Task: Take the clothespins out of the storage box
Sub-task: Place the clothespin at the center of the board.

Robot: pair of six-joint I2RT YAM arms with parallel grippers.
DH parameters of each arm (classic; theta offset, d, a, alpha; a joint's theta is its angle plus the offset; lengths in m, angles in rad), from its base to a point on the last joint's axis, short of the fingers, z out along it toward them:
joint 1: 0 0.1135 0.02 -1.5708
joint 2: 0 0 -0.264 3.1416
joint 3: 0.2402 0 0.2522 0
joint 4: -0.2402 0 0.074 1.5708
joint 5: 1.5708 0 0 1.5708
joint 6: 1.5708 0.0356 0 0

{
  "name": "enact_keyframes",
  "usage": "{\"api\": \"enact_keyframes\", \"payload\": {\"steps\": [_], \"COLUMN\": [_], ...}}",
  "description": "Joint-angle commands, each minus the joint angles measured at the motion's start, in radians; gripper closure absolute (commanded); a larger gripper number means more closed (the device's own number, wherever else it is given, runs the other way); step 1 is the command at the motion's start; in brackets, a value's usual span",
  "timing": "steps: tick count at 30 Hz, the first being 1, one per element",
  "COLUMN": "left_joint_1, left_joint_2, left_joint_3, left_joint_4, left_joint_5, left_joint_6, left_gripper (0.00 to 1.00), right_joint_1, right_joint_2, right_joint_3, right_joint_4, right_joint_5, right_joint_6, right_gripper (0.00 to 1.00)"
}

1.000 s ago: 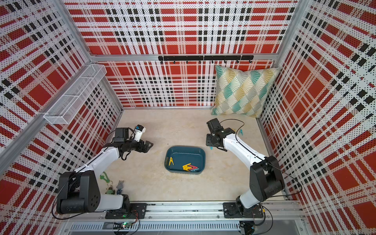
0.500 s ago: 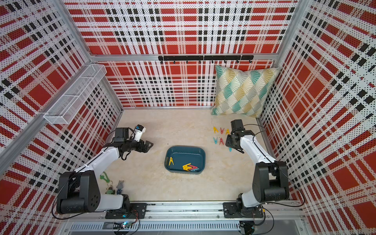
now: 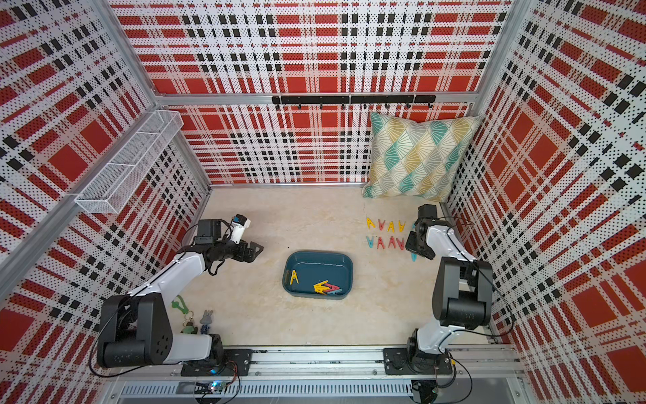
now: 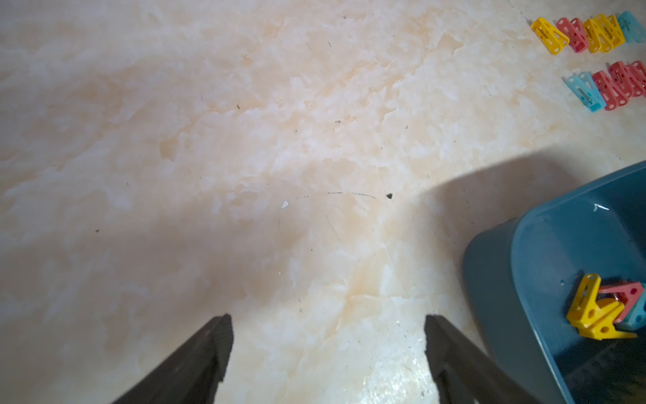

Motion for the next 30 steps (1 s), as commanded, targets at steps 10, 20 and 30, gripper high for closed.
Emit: {"api": "enact_keyframes", "payload": {"steps": [10,20,30], "left_joint_1": [0.009,0.009,0.009], "left_joint_2": [-0.021,-0.016,-0.017], "left_joint_3": [-0.007,-0.007,-0.007], "left_joint_4": [0.007,0.007,0.007], "left_joint_5": [0.007,0.01,0.011], "left_joint_6": [0.003,0.003,0.003], "left_gripper": [0.09,0.09,0.09], "right_joint_1": [-0.019,-0.019,-0.018], "right_joint_2": [0.263,0.354,0.378], "right_joint_3": [0.227,0.309,0.337], "right_joint_4": [-0.011,-0.02,-0.032], "right_joint_5": [0.019,0.002,0.019], "right_joint_6": [-0.047,-0.054,-0.061], "right_gripper": [0.99,0.96,0.89]}}
